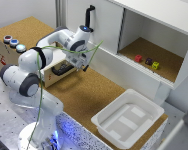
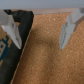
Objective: Grasp the handle of the drawer, then close it
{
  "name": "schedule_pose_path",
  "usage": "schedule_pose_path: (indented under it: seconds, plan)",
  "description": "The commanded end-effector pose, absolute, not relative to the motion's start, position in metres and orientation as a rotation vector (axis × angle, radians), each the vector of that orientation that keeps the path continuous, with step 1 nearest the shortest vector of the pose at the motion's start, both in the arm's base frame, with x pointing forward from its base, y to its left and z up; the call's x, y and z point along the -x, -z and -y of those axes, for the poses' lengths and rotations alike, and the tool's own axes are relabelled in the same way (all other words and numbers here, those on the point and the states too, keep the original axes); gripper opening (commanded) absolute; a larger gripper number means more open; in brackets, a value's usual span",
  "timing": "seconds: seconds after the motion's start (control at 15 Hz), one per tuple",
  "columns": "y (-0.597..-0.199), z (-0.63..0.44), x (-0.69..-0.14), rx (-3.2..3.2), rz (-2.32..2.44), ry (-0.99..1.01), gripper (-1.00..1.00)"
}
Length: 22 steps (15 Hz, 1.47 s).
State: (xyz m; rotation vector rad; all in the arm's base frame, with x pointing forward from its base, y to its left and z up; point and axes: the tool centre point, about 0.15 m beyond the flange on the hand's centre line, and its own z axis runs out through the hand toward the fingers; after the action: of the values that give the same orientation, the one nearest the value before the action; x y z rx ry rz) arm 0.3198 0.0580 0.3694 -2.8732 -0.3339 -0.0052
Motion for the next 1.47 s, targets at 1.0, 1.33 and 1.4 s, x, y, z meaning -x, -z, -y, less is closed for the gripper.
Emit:
schedule_pose_path:
  seconds: [1.0, 1.33, 1.4]
  plan:
    - [-0.32, -0.165, -0.35, 3.018, 0.258, -0.047, -1.0]
    - [-0.327, -0.211, -0.341, 2.959, 0.216, 0.034, -1.0]
    - [-0.329, -0.219, -0.341, 2.952, 0.221, 0.043, -1.0]
